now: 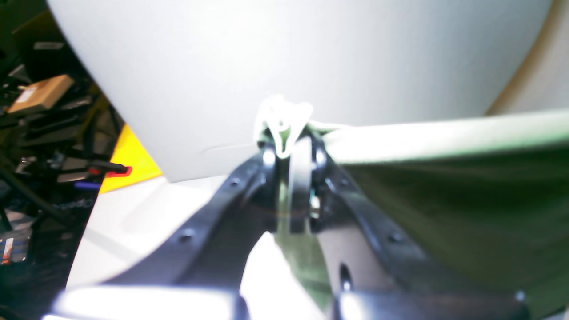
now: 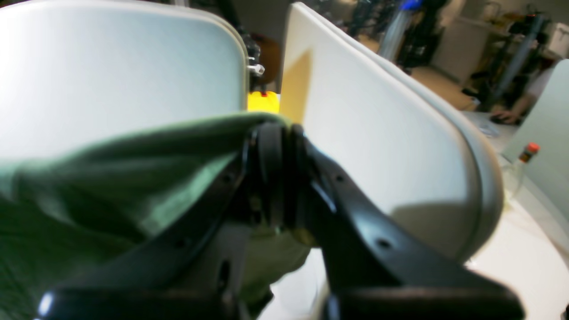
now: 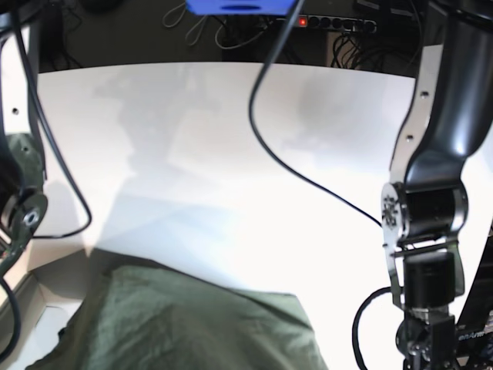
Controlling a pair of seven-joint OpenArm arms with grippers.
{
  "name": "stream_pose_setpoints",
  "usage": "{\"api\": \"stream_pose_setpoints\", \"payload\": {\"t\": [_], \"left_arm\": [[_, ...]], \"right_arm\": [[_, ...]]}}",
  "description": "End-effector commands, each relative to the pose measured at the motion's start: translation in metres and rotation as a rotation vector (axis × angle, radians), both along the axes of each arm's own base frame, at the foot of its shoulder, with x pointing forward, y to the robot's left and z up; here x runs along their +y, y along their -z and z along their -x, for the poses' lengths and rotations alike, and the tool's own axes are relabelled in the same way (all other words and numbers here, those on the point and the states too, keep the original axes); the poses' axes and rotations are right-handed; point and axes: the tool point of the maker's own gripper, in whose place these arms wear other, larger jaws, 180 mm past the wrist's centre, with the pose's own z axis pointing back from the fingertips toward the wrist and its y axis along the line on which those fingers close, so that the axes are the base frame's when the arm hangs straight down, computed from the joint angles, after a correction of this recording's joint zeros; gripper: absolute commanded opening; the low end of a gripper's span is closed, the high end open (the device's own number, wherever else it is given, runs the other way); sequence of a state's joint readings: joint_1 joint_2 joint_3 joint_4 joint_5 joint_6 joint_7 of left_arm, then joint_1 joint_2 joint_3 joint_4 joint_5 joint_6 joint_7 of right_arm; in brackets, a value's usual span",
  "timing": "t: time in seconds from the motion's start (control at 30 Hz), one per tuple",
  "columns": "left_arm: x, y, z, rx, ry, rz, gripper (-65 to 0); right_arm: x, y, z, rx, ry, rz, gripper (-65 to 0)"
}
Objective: Layout the t-shirt on the table in an organized manner, then fold the t-shirt properly
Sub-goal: 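Lift the t-shirt by its shoulders with both grippers and swing it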
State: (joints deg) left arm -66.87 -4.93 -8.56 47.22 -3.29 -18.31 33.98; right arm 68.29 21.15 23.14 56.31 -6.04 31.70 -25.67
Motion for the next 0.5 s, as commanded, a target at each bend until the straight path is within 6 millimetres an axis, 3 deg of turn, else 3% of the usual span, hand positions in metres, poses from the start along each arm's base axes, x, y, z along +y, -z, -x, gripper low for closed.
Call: {"api": "stream_pose_setpoints", "payload": {"t": [0.0, 0.2, 0.33, 0.47], "left_arm": [[0.008, -0.05, 0.0, -0.114, -0.014, 0.014, -65.0], [0.009, -0.058, 0.004, -0.136, -0.016, 0.014, -65.0], [0.024, -0.059, 0.012, -0.168, -0.047, 0.066, -65.0], [0.036, -0.029, 0.024, -0.058, -0.077, 0.095, -65.0]], "right_arm": [[-0.009, -0.038, 0.009, -0.096, 0.017, 0.003, -65.0], [-0.01, -0.038, 0.01, -0.1, 0.017, -0.002, -65.0], [-0.024, -0.049, 0.025, -0.145, 0.054, -0.017, -65.0], [-0.037, -0.036, 0.037, -0.105, 0.097, -0.031, -65.0]]}}
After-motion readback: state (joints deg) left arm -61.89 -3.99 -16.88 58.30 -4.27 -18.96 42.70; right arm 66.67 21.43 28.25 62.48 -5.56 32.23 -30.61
